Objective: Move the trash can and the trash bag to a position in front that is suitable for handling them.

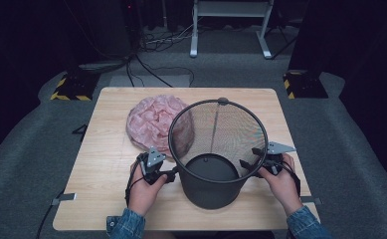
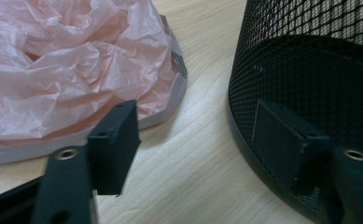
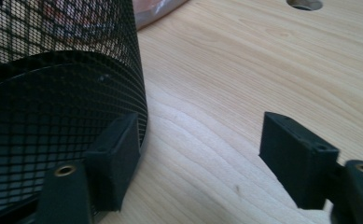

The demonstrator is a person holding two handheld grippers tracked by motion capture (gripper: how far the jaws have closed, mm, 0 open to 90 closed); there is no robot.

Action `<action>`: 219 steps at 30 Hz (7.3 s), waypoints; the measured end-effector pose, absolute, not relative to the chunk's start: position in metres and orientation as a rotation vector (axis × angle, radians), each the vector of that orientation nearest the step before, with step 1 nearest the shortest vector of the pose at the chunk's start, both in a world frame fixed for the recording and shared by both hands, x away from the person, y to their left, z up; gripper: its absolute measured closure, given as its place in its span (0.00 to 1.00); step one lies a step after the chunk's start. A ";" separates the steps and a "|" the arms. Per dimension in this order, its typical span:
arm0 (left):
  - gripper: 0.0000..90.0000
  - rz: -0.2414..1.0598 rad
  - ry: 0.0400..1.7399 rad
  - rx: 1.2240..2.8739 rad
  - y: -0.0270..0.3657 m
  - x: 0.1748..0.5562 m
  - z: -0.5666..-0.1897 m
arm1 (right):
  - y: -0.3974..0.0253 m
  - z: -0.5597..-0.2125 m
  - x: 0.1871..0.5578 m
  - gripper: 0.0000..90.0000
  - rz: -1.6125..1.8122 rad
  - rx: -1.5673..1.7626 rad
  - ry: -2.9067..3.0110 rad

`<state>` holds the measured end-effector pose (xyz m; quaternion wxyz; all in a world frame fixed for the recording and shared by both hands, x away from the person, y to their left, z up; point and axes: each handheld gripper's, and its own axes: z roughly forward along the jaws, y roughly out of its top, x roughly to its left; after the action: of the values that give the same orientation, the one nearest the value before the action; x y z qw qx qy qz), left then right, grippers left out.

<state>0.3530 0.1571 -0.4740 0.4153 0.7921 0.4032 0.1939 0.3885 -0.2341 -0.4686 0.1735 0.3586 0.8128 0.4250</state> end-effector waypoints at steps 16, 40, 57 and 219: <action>0.31 0.530 1.025 2.049 0.188 0.317 -0.467 | -0.203 -0.472 0.364 0.32 1.225 0.921 2.405; 0.34 0.593 1.071 1.862 0.202 0.403 -0.461 | -0.266 -0.504 0.341 0.26 1.034 1.125 2.334; 0.43 0.485 1.298 1.956 0.205 0.444 -0.503 | -0.266 -0.505 0.341 0.26 1.036 1.122 2.336; 0.90 0.603 0.916 1.643 0.316 0.302 -0.434 | -0.264 -0.505 0.344 0.25 1.052 1.075 2.371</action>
<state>0.3021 0.3158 -0.4335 0.5506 0.6943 0.3872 0.2547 0.3443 -0.2635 -0.5046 0.1662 0.3774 0.8327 0.3695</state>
